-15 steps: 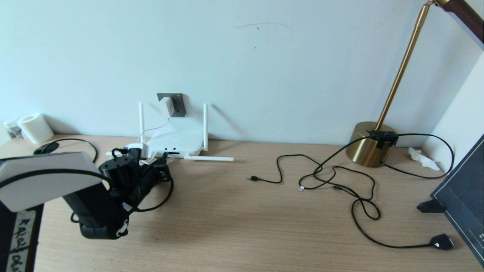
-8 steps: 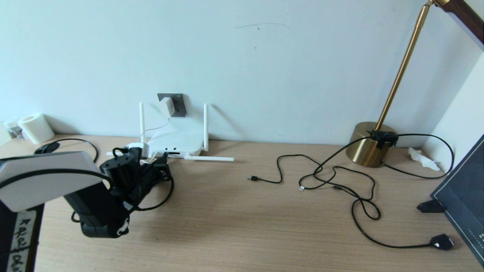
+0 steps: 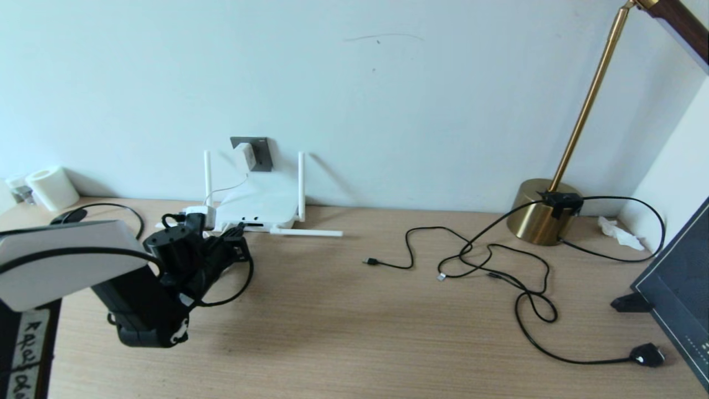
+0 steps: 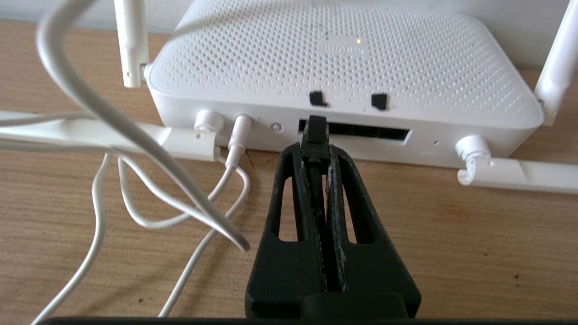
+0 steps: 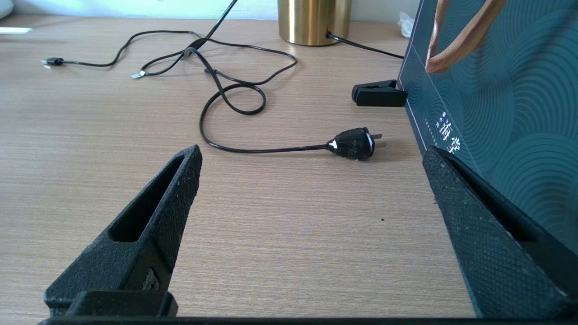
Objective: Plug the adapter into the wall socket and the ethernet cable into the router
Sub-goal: Plug cable into router interface
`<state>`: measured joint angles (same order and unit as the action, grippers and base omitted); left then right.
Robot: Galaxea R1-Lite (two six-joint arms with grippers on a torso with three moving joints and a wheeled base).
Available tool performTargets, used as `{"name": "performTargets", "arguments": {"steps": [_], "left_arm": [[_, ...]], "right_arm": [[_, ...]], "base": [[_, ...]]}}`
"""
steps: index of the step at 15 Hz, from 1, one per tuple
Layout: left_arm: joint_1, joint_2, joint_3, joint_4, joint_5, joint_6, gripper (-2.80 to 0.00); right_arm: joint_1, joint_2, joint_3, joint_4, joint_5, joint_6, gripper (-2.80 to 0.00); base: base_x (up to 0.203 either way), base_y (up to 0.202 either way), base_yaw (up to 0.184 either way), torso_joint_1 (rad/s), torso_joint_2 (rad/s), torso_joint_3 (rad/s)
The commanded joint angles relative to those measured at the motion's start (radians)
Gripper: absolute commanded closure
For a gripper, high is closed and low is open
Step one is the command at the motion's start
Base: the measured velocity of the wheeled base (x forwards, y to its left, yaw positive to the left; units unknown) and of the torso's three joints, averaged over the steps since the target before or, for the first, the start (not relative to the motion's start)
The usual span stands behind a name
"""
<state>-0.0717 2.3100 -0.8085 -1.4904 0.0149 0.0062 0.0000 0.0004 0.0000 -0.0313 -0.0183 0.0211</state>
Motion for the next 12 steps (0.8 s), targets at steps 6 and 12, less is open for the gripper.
{"name": "performTargets", "arguments": {"steps": [6,12], "left_arm": [[-0.010,0.000,0.002,0.001,0.002,0.000,0.00],[-0.011,0.019,-0.011,0.015,0.002,0.000,0.00]], "right_arm": [[0.000,0.000,0.011,-0.001,0.000,0.000,-2.80],[0.000,0.000,0.011,-0.001,0.000,0.000,-2.80]], "base": [[0.000,0.000,0.000,0.000,0.00,0.000],[0.000,0.000,0.000,0.000,0.00,0.000]]}}
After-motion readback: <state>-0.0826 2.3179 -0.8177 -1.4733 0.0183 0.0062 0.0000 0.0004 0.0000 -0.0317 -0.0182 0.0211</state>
